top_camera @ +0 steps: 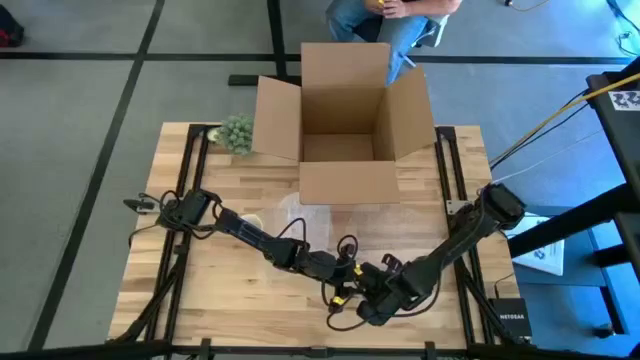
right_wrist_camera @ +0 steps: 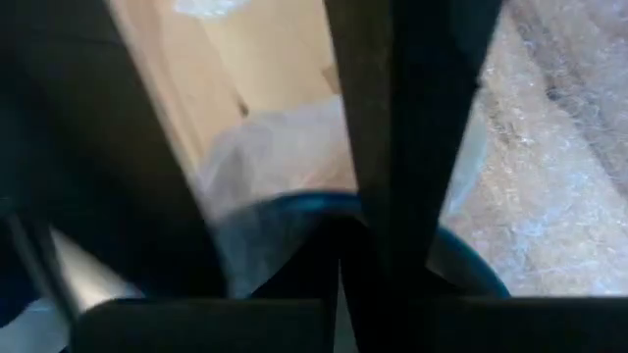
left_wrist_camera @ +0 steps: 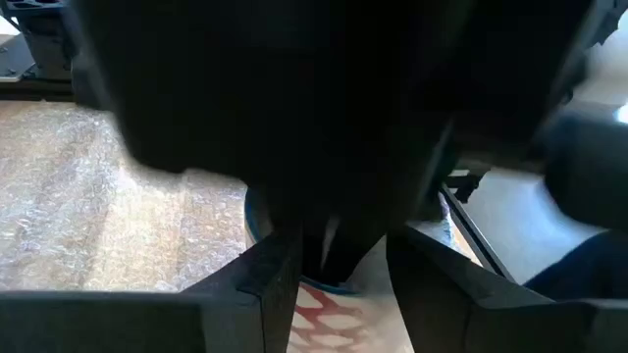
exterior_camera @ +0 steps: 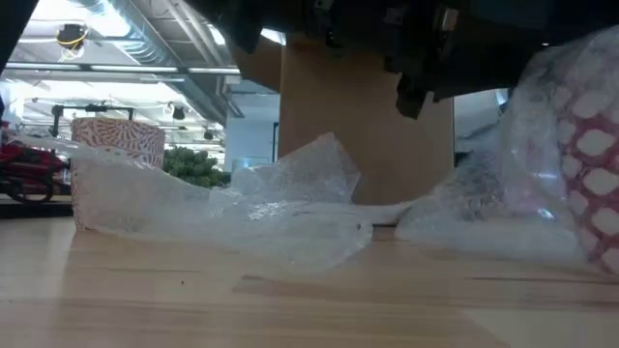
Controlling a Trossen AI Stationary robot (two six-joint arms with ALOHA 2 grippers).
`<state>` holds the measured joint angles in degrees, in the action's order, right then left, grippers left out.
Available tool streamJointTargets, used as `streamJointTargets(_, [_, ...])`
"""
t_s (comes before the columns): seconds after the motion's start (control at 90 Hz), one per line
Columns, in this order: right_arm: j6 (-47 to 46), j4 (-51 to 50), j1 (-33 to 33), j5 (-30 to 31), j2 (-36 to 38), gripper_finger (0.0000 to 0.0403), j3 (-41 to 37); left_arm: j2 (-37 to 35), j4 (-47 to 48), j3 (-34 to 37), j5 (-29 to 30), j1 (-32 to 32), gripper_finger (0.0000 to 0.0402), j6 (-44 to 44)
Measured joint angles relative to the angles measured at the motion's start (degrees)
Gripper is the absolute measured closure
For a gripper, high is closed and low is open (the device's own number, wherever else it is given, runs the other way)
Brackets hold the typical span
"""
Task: Wrap mug
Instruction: Wrap the red mug with the right bubble wrap
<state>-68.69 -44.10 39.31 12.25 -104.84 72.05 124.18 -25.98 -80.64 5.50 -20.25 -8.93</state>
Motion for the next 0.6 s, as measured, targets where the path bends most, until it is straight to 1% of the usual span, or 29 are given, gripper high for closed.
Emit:
streamJointTargets(0.133, [0.1, 0.4, 0.0, -1.6, 0.0, 0.0402, -0.7, 0.0, 0.0, 0.0, 0.0, 0.0, 0.0267, 0.0])
streamJointTargets(0.244, [0.0, -1.1, -0.1, -2.4, 0.2, 0.0402, 0.9, 0.0, 0.0, 0.0, 0.0, 0.0, 0.0267, 0.0])
streamJointTargets(0.422, [1.0, -4.4, 0.5, -2.6, 0.7, 0.0402, 5.1, 0.0, 0.0, 0.0, -0.2, 0.0, 0.0267, -0.1])
streamJointTargets(0.522, [1.4, -9.0, 0.5, -3.6, 1.0, 0.0402, 8.7, 0.0, 0.0, 0.0, -0.2, 0.0, 0.0267, -0.1])
streamJointTargets(0.6, [1.5, -12.6, 0.5, -2.9, 1.0, 0.0402, 11.4, 0.0, 0.1, 0.0, -0.2, 0.0, 0.0267, -0.1])
